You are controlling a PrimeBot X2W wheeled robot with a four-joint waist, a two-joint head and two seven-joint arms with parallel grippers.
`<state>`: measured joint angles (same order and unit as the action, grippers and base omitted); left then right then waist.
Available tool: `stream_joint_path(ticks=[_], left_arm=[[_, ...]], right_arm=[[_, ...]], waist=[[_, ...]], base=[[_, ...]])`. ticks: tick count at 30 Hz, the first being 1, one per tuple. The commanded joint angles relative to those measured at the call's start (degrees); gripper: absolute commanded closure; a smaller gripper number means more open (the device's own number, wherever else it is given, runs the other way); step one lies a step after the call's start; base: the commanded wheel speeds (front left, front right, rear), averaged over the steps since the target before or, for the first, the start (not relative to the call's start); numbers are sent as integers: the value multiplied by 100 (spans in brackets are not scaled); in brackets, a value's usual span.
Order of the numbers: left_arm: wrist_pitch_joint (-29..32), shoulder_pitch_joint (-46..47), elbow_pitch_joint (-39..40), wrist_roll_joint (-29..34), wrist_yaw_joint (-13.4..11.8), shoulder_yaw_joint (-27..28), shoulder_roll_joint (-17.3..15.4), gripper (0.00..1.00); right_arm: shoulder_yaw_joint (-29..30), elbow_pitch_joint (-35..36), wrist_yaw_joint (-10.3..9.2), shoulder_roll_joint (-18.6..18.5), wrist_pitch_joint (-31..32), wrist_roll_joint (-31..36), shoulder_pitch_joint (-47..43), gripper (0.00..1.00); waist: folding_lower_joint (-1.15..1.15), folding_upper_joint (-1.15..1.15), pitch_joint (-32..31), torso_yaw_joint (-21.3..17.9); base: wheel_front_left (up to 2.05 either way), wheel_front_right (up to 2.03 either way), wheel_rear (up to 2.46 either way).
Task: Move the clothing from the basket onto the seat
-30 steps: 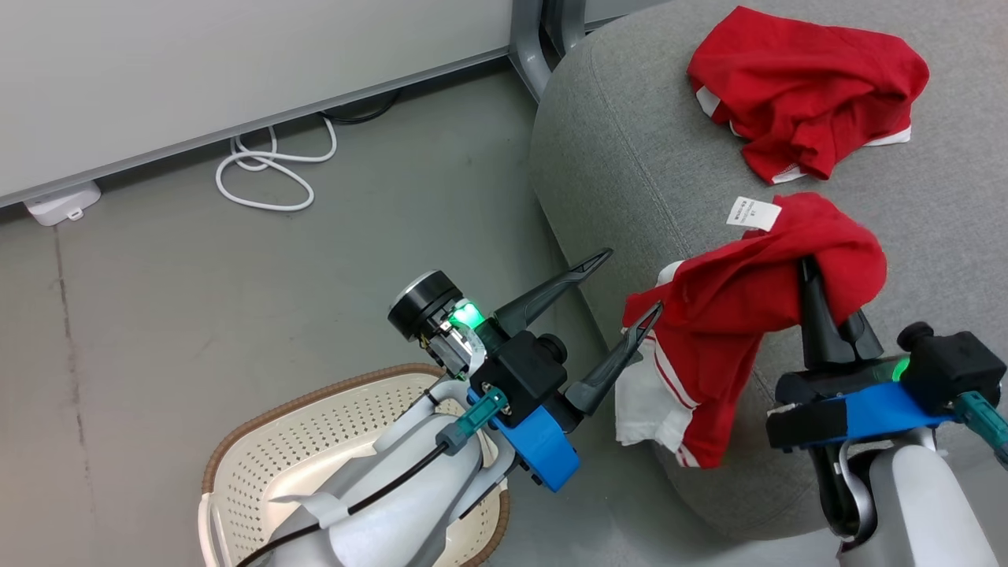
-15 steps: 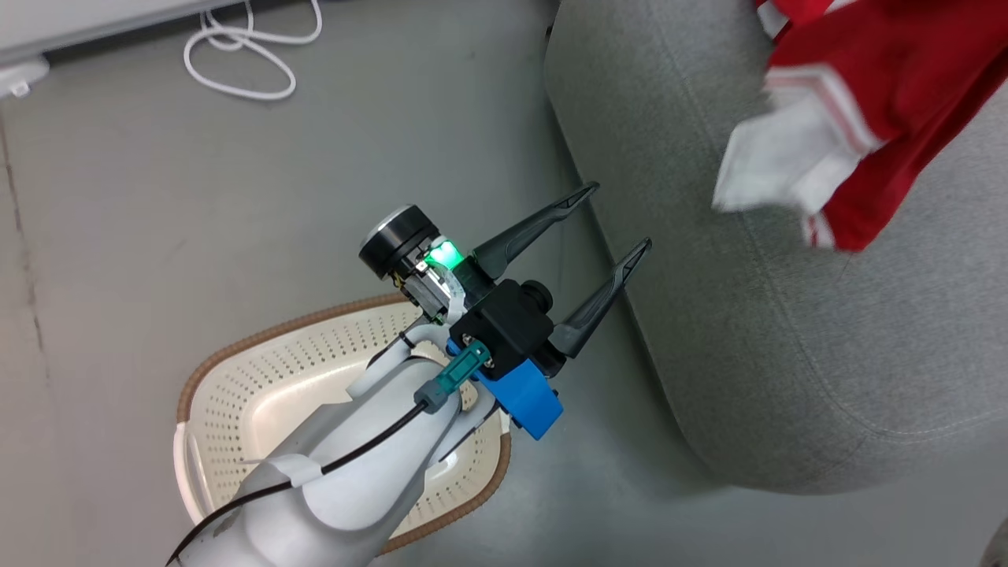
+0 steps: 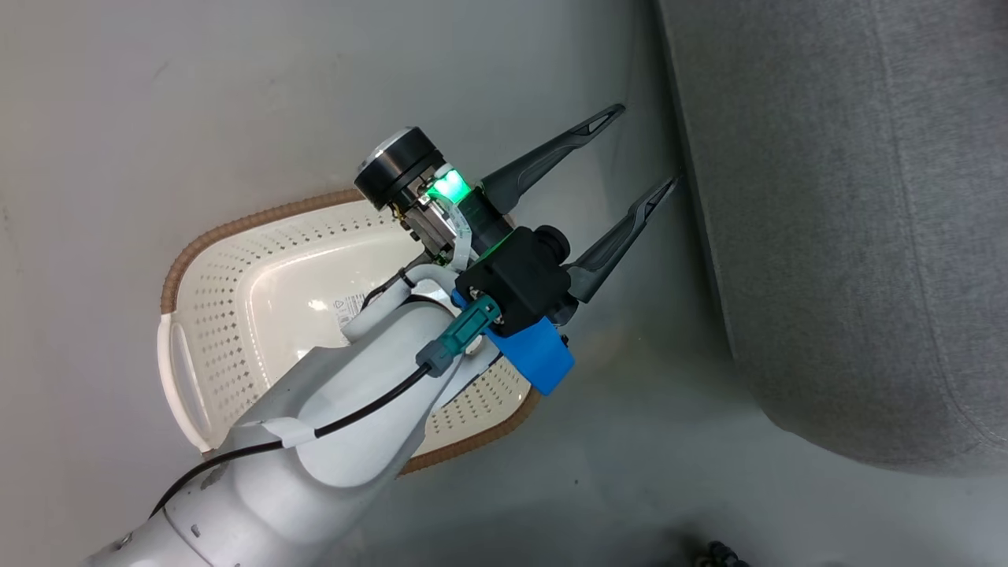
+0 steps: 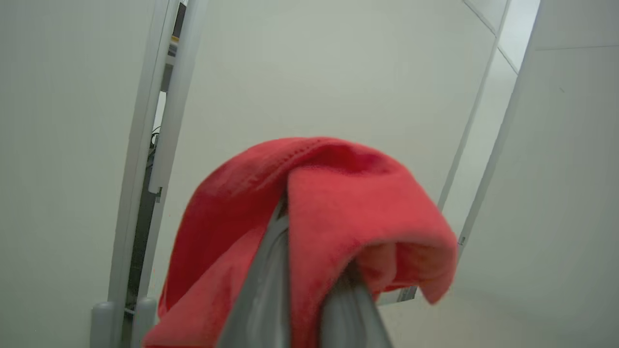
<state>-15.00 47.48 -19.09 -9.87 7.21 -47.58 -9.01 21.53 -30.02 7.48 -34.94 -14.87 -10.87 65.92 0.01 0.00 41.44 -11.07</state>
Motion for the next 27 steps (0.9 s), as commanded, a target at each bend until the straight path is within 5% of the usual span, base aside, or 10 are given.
stream_joint_path(ticks=[1, 17, 19, 27], left_arm=[[-25, 102, 25, 27, 38, 13, -30, 0], [-26, 117, 42, -8, 38, 36, -67, 0], [-26, 17, 46, -16, 14, 76, -54, 0], [-26, -628, 136, -204, -128, 423, 46, 0]], right_arm=[[-64, -119, 3, 27, -11, 52, 5, 100], [367, -1419, 2, 951, -37, 157, -807, 100], [402, -1392, 2, 1024, -37, 129, -920, 0], [426, -589, 2, 1469, -38, 298, -2434, 0]], waist=[[-1, 0, 223, 107], [-1, 0, 238, 174], [-1, 0, 83, 159], [-1, 0, -1055, 129]], base=[[0, 0, 0], [0, 0, 0], [0, 0, 0], [0, 0, 0]])
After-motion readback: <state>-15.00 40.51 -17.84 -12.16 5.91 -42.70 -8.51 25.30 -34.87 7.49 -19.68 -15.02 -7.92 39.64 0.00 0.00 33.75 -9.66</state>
